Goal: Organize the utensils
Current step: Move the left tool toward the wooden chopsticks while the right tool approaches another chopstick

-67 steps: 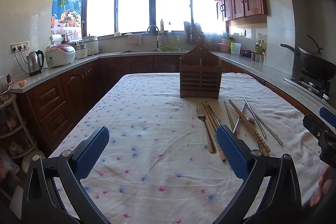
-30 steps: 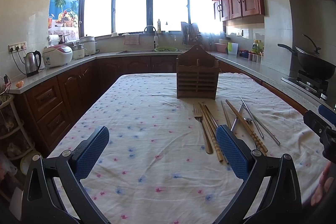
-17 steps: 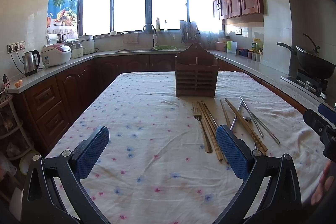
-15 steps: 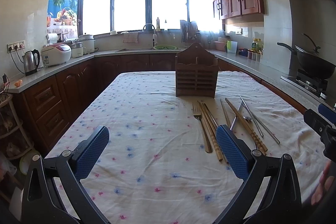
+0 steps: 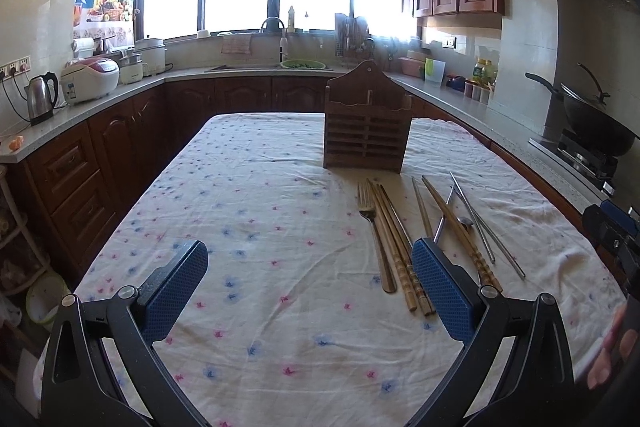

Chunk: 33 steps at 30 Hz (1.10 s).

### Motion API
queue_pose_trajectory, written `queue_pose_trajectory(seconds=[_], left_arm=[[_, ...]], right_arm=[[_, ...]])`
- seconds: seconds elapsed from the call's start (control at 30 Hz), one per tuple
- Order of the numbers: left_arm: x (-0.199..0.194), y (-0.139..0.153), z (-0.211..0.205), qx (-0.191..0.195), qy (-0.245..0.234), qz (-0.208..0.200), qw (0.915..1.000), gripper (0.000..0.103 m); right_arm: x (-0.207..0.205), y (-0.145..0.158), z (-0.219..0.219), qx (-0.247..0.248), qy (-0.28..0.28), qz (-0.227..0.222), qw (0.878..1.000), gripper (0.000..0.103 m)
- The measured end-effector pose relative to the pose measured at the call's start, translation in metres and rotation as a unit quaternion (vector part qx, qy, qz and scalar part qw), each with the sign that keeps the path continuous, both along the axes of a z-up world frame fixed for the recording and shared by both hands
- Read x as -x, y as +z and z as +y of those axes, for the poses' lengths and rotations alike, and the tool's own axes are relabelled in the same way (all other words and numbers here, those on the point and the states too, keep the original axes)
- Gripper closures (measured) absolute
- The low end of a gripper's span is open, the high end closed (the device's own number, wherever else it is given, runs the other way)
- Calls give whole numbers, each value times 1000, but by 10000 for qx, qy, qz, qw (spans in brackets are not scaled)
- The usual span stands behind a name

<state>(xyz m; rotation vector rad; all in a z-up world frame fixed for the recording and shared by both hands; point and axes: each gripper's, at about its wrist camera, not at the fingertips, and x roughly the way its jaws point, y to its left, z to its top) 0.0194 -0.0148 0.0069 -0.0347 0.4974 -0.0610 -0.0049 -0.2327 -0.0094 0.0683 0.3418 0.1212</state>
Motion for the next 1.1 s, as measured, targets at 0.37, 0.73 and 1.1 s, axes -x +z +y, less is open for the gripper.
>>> queue_pose_trajectory(seconds=[0.37, 0.73, 1.1], left_arm=[[-55, 3, -9, 81, -422, 491, 9979, 9], [-122, -10, -12, 447, -820, 1147, 9890, 41], [-186, -33, -22, 504, -1080, 1784, 9767, 58]], right_arm=[[-48, -3, -15, -451, 328, 797, 9953, 4], [-114, -10, -25, -784, 441, 1521, 9843, 49], [-171, -37, -25, -903, 570, 2214, 9693, 69]])
